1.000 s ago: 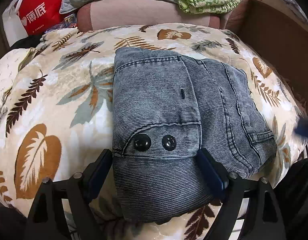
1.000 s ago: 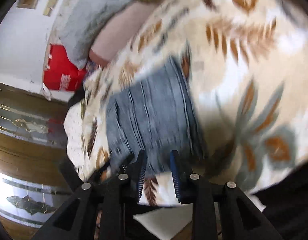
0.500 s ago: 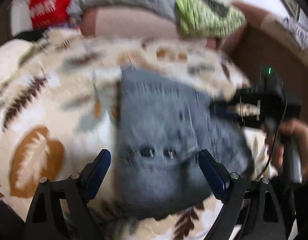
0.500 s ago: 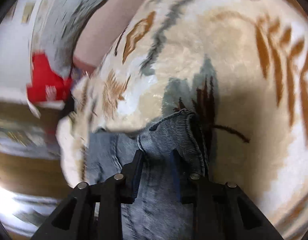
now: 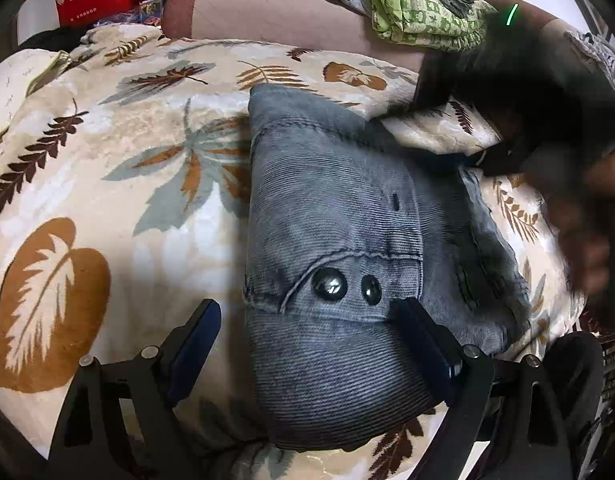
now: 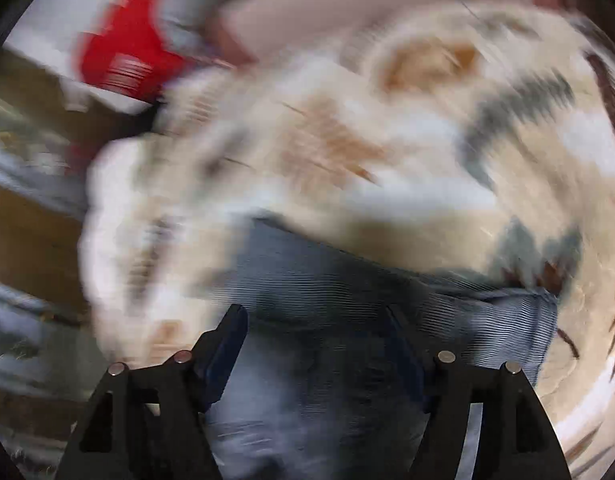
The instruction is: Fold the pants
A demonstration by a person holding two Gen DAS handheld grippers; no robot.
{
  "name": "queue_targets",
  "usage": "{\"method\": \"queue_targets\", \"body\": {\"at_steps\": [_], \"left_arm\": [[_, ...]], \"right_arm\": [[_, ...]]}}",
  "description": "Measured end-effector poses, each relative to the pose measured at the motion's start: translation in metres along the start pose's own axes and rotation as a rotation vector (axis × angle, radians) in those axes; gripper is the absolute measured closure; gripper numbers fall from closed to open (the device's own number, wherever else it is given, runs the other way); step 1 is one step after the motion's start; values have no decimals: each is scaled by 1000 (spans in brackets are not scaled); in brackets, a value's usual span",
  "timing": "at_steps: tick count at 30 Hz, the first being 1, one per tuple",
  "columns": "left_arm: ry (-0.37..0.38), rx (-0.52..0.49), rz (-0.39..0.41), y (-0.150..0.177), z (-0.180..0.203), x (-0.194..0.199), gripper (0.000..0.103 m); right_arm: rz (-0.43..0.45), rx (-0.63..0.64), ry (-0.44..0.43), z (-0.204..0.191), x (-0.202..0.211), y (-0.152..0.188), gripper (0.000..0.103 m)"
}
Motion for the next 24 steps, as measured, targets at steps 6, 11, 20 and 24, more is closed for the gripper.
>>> {"method": "queue_targets", "body": {"at_steps": [6, 11, 20, 24], "left_arm": [[4, -31, 6, 2, 5, -2, 10], [15, -31, 10, 2, 5, -2, 9], [85, 121, 177, -26, -21, 55, 10], [11, 122, 106, -33, -27, 33, 10]], "right_arm": [[85, -39, -35, -4, 37, -2, 53], [78, -65, -33, 15, 34, 24, 35], [112, -57, -80, 12, 55, 46, 42], [71, -124, -43, 49, 37, 75, 35]]}}
Point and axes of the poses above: each gripper's, at about its wrist camera, not at the fingertips, and x roughly against the way its jaws point, z to its right, y to its underside, the point moved 7 cm from there along -x, roughly the way its jaws point, and after that the axes turned 1 degree about -z, right-handed, at the moved point
